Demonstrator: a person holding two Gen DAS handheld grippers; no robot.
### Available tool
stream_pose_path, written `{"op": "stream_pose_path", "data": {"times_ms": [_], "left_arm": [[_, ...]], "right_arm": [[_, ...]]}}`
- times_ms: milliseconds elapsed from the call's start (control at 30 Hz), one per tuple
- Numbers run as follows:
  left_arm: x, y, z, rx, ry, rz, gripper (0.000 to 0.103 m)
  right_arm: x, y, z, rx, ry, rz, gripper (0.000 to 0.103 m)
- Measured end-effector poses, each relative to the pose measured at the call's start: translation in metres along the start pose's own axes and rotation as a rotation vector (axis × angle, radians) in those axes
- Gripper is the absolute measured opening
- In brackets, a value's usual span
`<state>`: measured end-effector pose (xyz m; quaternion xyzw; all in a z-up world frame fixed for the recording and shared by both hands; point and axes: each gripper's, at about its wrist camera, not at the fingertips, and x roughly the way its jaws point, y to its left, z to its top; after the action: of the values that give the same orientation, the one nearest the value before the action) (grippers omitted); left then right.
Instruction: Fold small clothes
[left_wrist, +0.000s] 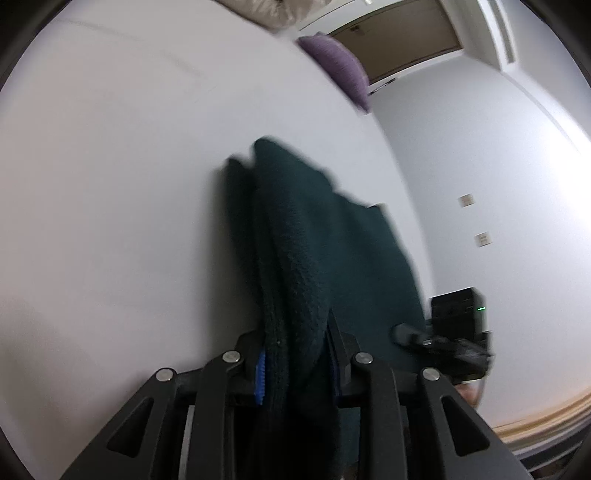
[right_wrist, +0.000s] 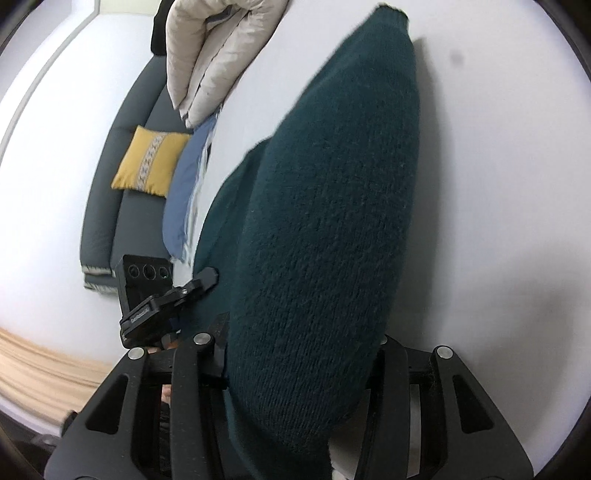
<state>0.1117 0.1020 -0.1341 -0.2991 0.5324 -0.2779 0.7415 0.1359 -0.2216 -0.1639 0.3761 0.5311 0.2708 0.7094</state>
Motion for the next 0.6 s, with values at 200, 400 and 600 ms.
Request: {"op": "stream_pose_path", "data": {"times_ms": [200, 400, 600], "left_arm": [[0.006, 0.017, 0.003, -0.012, -0.004, 0.015, 0.033], [-0.002, 0.017, -0.015, -0.023, -0.040, 0.022, 0.037], [-0.014, 0.009, -0.030, -0.008, -0.060, 0.076, 0.031]], "right_arm": [[-0.005, -0.019, -0.027, 0.044, -0.050, -0.007, 0.047], [-0.030, -0.009, -0.039, 0.051, -0.162, -0.071, 0.052], [-0.025, -0.004, -0.032, 0.035, -0.186, -0.080, 0.046]]}}
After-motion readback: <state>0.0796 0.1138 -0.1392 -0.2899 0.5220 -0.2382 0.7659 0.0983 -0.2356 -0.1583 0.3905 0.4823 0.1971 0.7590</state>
